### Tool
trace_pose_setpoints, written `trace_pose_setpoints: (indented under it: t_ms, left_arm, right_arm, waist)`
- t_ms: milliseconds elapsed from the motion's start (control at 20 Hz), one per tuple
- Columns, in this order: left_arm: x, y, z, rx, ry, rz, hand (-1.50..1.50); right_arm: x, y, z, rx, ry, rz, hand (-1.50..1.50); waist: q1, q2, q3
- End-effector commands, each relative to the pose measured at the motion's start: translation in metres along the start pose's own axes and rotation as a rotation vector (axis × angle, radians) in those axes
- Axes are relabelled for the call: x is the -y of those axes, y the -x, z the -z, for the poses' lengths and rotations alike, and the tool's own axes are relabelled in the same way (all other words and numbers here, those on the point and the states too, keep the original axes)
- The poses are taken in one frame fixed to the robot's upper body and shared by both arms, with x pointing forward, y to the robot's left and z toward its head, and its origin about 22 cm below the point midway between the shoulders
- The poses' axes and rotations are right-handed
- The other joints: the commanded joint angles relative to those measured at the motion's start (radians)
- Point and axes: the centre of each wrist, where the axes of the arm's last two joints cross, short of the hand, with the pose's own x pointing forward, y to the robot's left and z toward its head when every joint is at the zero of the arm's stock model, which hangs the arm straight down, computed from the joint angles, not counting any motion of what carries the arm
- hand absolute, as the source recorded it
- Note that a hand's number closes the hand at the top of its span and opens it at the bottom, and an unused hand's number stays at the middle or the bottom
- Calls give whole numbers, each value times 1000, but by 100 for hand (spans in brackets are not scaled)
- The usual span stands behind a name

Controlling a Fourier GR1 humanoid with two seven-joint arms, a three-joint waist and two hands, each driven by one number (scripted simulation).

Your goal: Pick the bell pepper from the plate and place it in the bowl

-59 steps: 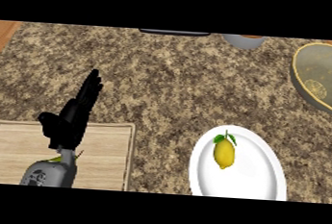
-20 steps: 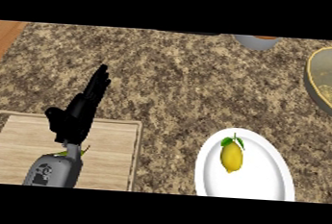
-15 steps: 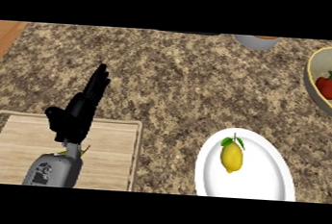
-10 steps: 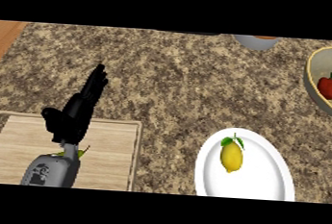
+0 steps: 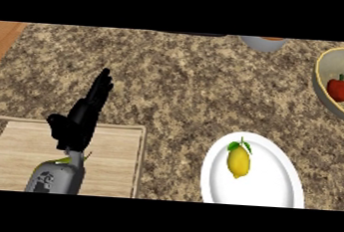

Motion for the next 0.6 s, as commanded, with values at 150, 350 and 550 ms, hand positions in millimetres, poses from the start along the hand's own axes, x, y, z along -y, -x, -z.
trace_pose_setpoints:
  t_ms: [150,350,550]
  left_arm:
    - [-5,-10,6,2,-9,-8,0]
    - [-4,1,-5,6,-4,-5,0]
    - [-11,9,-10,6,-12,2,0]
  right_arm:
    - [30,3,-25,-46,-7,205,-150]
    - [60,-1,-49,-34,-40,230,-150]
    - [52,14,-60,-18,-73,279,-150]
  waist:
    - [-8,-1,1]
    - [-6,2,2]
    - [-9,3,3]
